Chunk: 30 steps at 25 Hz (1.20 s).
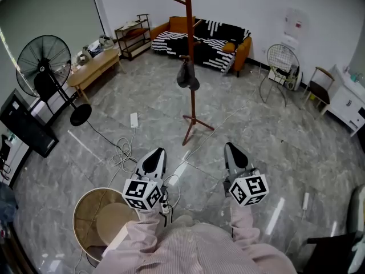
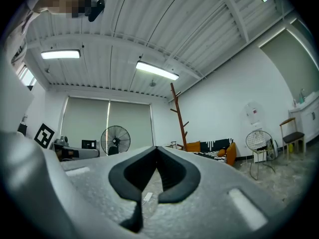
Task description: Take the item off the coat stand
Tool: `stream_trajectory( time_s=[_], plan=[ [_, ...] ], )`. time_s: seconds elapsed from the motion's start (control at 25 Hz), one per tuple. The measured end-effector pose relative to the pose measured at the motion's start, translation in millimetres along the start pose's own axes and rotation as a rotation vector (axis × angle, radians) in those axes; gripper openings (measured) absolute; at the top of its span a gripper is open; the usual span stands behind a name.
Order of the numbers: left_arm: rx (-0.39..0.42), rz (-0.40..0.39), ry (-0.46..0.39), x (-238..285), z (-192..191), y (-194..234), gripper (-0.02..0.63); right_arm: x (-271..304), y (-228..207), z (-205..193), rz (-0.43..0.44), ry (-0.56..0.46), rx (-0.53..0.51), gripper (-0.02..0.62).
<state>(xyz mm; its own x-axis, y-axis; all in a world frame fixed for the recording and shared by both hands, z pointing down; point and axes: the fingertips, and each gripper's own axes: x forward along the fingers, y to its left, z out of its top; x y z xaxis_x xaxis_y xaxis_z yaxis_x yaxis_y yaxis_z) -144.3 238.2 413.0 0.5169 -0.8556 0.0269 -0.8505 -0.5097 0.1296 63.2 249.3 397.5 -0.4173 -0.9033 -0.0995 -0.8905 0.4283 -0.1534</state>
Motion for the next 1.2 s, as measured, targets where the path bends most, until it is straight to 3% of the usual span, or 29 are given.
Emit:
stream_trajectory(
  time_s=[0.08, 0.16, 0.52, 1.2],
  plan=[
    [0.000, -0.003, 0.003, 6, 1, -1, 0.006, 3, -4, 0, 0.000, 0.000, 0.002, 0.005],
    [-0.004, -0.006, 0.006, 13, 1, -1, 0.052, 7, -9, -1, 0.000, 0.004, 0.006, 0.005],
    [-0.021, -0.002, 0.023, 55, -6, 18, 0.095, 39, -33, -15, -0.008, 0.031, 0.019, 0.005],
    [-0.055, -0.009, 0.048, 197, -3, 108, 0.152, 189, -97, -33, -0.009, 0.064, 0.033, 0.005]
  ],
)
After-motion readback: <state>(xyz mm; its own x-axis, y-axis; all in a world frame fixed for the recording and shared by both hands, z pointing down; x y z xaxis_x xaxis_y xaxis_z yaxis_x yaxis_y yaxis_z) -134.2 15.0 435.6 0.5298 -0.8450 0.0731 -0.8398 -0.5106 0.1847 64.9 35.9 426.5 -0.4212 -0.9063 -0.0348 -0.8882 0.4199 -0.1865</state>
